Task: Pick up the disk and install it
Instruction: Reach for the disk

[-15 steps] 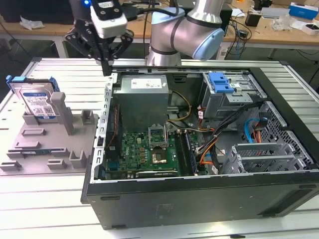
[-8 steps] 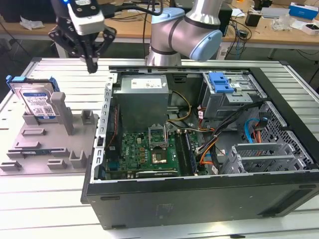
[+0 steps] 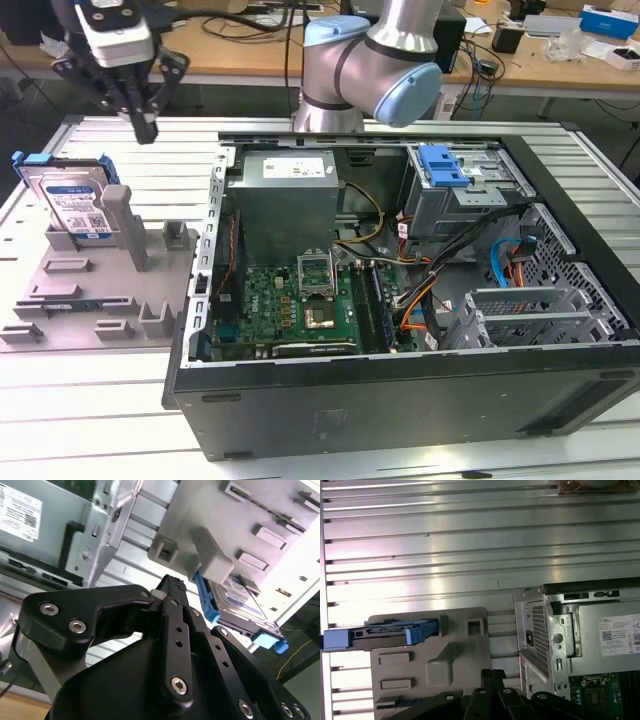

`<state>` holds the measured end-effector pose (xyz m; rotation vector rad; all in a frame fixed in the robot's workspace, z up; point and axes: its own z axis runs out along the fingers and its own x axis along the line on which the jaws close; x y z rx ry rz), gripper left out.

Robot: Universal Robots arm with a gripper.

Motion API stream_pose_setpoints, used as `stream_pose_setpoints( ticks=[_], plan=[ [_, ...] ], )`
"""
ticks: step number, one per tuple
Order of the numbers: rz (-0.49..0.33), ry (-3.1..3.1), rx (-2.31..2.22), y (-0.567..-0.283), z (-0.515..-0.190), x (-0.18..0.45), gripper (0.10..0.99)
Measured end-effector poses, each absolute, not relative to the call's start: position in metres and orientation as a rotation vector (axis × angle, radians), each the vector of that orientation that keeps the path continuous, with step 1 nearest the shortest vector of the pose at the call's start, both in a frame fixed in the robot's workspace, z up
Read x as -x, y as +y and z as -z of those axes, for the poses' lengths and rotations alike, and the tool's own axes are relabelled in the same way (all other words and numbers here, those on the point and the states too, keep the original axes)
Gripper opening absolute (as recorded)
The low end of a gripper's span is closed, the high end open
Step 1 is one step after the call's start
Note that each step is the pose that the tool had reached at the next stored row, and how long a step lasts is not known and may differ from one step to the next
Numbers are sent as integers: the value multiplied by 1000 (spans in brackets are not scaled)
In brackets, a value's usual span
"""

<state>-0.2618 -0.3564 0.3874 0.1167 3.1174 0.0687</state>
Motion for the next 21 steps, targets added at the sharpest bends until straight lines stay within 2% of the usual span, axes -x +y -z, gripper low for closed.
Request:
stream_pose_setpoints(
  ticks=[16, 21],
  plan=[
    [-68, 3129, -118, -335, -382, 348, 106],
    [-68, 3131, -118, -335, -382, 350, 106]
  ],
)
